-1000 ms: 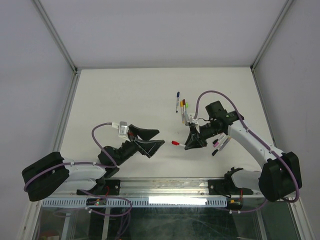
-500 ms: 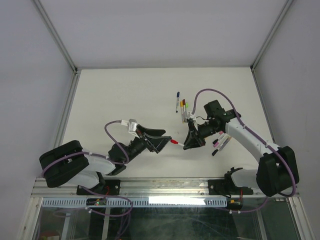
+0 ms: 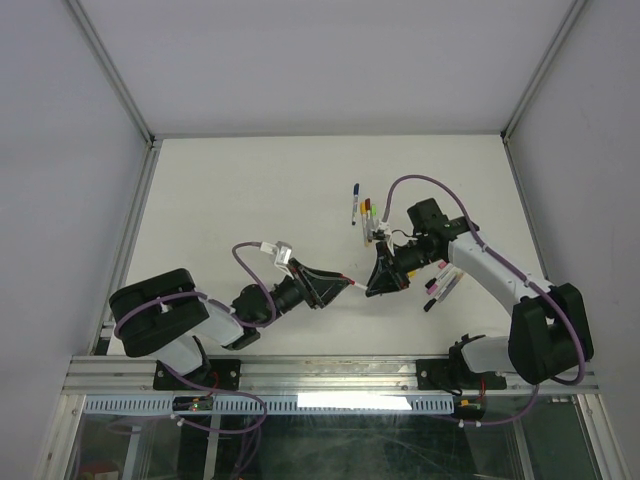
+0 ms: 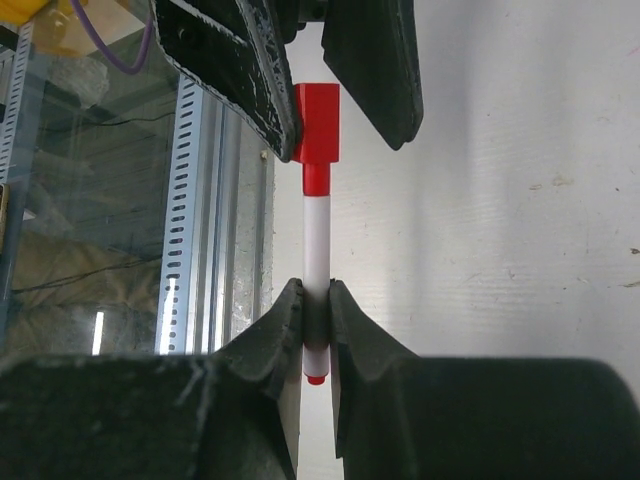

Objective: Open the pen caps
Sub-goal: Open the pen cap from the pen.

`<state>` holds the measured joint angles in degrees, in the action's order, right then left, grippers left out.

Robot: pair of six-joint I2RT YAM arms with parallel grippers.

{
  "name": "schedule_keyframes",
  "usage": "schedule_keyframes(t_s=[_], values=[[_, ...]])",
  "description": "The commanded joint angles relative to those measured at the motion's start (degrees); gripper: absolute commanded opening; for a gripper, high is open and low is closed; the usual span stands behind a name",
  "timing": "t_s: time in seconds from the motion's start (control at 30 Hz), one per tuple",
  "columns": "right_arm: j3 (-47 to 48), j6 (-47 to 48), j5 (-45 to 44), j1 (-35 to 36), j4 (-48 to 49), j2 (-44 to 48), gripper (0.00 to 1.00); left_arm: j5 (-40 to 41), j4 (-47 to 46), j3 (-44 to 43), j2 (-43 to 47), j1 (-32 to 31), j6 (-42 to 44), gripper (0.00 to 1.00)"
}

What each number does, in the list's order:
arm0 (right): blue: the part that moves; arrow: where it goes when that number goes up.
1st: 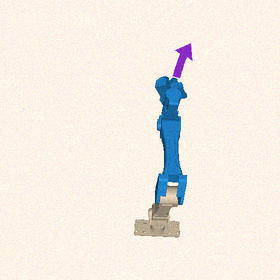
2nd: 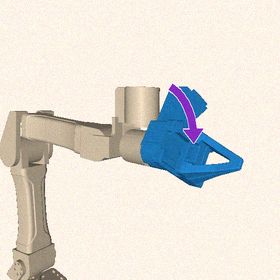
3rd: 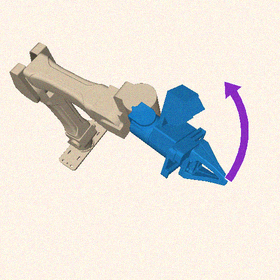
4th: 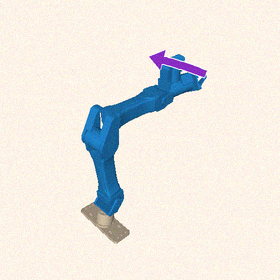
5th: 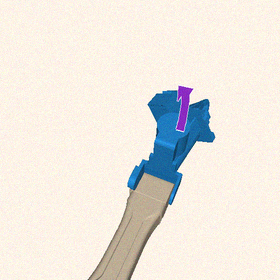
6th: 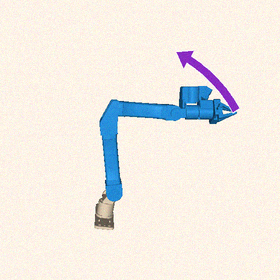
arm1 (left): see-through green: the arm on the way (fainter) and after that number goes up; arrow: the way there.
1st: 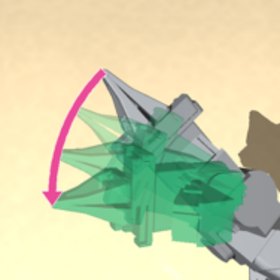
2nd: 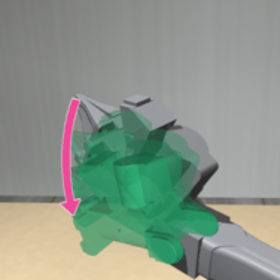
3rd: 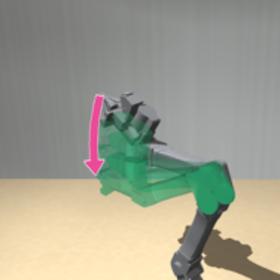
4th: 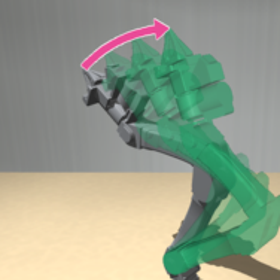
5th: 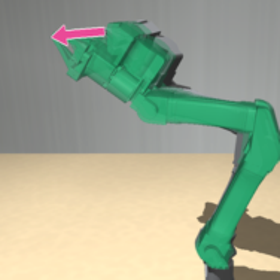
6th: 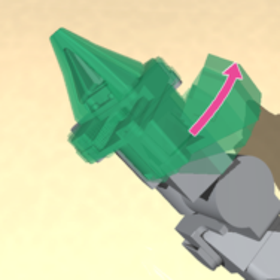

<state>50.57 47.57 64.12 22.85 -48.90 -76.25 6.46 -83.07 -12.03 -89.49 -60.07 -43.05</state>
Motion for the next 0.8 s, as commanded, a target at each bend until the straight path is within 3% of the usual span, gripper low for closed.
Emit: schedule_keyframes(t_s=[0.0,0.17,0.33,0.57,0.7,0.73,0.77], values=[[2.3,-1.2,3.6,-0.2,2.1,0.0,0.00,-0.6,-16.7,-1.4,-0.8,-0.7,-1.1,0.45],[2.3,-1.3,3.8,-0.1,2.3,-0.4,0.00,-1.3,-16.7,-2.2,-1.0,-0.7,-1.2,0.37],[2.2,-1.3,3.7,-0.1,2.4,-0.7,0.00,-1.7,-16.7,-2.7,-1.2,-0.7,-1.6,0.37],[2.0,-1.1,3.8,0.0,2.4,-1.0,0.00,-2.3,-16.6,-3.4,-1.2,-0.6,-1.7,0.18],[1.8,-0.6,3.5,0.0,2.5,-0.9,0.00,-2.7,-16.6,-3.7,-1.8,-0.7,-1.8,0.00],[1.7,-0.6,3.4,0.0,2.7,-0.8,0.02,-2.8,-16.7,-3.7,-1.9,-0.7,-1.8,0.00],[1.7,-0.9,3.3,0.0,3.0,-0.7,0.11,-2.9,-16.6,-3.7,-2.1,-0.7,-1.9,0.00]])
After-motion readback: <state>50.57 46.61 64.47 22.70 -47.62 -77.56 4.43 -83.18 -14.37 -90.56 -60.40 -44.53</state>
